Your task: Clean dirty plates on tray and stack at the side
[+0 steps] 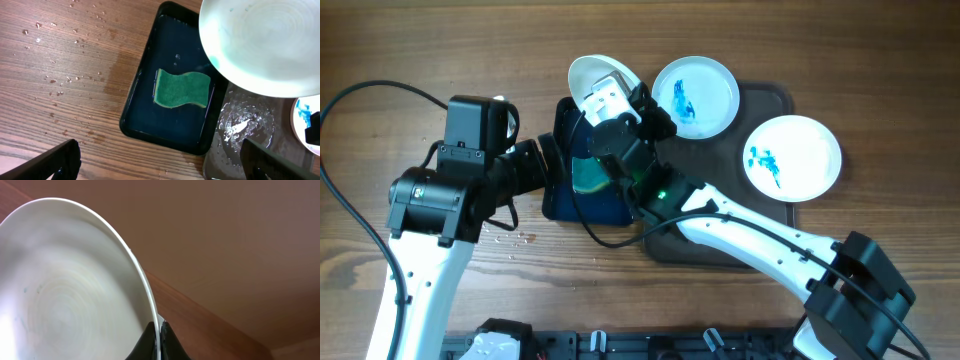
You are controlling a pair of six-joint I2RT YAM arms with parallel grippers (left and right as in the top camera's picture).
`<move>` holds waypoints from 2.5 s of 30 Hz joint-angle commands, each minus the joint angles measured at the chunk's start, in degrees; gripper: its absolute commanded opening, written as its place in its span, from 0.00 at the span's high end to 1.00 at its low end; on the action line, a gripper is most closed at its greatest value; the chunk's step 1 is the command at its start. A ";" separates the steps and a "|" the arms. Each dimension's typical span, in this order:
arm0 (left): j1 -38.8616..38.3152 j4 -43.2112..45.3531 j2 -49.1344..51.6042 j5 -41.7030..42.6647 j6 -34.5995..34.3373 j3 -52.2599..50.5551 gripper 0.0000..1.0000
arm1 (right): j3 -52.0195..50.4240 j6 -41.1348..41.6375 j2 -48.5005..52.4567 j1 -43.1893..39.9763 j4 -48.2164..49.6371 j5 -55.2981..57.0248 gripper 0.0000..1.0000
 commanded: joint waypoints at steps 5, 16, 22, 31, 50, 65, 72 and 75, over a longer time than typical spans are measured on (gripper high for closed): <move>0.26 0.13 -0.07 -0.74 -0.33 0.83 0.00 | 0.74 -0.07 -0.26 0.37 0.59 1.20 0.96; 0.26 0.13 -0.07 -0.74 -0.33 0.83 0.00 | 0.74 -0.07 -0.26 0.37 0.57 1.20 0.96; 0.26 0.13 -0.04 -0.74 -0.33 0.83 0.00 | 0.72 -0.07 -0.26 0.37 0.59 1.20 0.96; 0.26 0.13 -0.07 -0.74 -0.33 0.83 0.00 | 0.72 -0.04 -0.26 0.37 0.59 1.20 0.96; 0.26 0.13 -0.04 -0.74 -0.33 0.83 0.00 | 0.72 24.24 -4.96 -3.06 -11.37 -2.03 0.96; 0.26 0.13 -0.07 -0.74 -0.33 0.83 0.00 | 0.72 43.28 -31.12 -41.62 -51.34 -49.22 0.96; 0.26 0.13 -0.07 -0.74 -0.33 0.83 0.00 | -0.39 35.87 -26.97 -75.23 -59.12 -66.64 0.96; 0.26 0.13 -0.07 -0.74 -0.33 0.83 0.00 | -1.99 35.10 -20.87 -80.52 -58.21 -66.60 0.96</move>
